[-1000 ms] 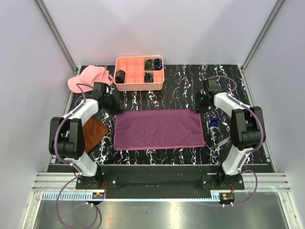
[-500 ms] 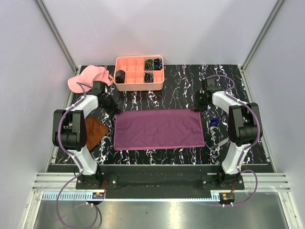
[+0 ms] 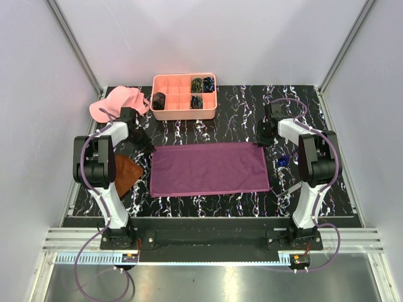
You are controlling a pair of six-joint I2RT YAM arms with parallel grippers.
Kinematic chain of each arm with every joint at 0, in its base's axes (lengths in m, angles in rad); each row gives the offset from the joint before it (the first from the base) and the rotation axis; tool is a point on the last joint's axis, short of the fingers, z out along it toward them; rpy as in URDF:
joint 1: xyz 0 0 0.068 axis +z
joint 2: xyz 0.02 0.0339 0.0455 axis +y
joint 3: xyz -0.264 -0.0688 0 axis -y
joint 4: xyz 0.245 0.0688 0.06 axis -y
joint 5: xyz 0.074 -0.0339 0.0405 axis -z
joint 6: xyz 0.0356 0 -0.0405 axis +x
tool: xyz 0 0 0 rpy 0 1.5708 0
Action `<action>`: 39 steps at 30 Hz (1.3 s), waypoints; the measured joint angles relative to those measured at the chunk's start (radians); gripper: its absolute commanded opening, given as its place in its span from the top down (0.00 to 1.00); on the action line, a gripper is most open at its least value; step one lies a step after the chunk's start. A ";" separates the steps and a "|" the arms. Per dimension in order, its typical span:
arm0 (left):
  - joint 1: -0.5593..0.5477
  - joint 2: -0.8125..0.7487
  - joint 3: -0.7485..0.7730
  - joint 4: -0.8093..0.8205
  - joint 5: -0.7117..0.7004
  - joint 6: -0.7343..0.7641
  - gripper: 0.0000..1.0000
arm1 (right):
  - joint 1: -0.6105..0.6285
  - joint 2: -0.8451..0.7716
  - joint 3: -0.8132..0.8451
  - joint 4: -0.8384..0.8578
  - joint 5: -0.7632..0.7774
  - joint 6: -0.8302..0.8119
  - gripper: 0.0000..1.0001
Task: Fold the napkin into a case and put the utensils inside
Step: Pick up the rectangle-folded napkin from the center of the board.
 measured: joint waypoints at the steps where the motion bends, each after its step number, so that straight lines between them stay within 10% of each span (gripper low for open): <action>1: 0.003 0.000 0.005 -0.003 -0.008 0.003 0.77 | 0.000 -0.001 0.000 -0.003 0.000 -0.002 0.63; 15: 0.010 -0.247 0.012 -0.040 -0.003 0.010 0.76 | 0.000 -0.105 0.017 -0.090 0.016 -0.010 0.47; 39: -0.001 0.016 0.016 0.011 -0.001 -0.008 0.75 | 0.000 -0.030 0.016 -0.088 0.071 -0.033 0.57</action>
